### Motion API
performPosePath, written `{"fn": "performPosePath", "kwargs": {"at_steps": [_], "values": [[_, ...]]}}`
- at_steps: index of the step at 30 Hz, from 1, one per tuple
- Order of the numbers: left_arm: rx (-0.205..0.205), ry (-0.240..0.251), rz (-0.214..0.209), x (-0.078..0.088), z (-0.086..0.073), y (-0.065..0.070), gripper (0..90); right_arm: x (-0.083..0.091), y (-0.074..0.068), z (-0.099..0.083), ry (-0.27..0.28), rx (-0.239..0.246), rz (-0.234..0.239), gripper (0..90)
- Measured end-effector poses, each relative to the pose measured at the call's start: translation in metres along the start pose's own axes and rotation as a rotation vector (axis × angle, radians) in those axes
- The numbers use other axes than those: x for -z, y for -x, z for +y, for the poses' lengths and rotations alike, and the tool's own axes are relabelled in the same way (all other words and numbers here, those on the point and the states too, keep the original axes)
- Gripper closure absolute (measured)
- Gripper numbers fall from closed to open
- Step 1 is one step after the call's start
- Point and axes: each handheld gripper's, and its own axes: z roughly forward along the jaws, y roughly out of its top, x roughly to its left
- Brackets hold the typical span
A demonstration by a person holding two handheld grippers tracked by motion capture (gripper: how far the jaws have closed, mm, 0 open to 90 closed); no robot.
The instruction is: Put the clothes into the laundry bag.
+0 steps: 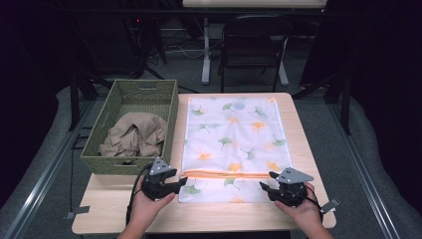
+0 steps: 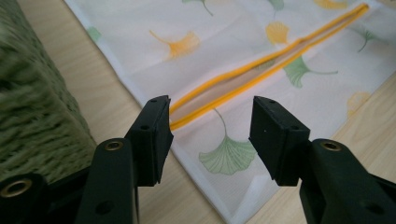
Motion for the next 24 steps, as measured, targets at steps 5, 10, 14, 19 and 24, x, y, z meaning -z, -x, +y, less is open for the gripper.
{"fn": "performPosePath", "kwargs": {"at_steps": [5,10,14,19,24], "values": [[0.013,0.037,-0.001,0.019,0.015,-0.002,47.5,0.000,0.002,0.000,-0.007,-0.018,0.015,48.4],[0.003,0.035,0.054,0.039,0.032,-0.011,43.9,0.000,0.004,-0.002,-0.010,-0.008,0.015,48.4],[0.019,0.017,0.061,0.051,0.050,-0.029,39.3,0.002,0.002,0.001,0.008,-0.010,-0.009,48.3],[0.050,0.026,0.113,0.058,0.064,-0.052,38.7,0.002,0.002,0.002,0.006,0.005,-0.038,46.3],[0.094,0.026,0.152,0.061,0.073,-0.074,38.8,0.002,0.004,0.002,0.009,0.002,-0.047,43.7]]}}
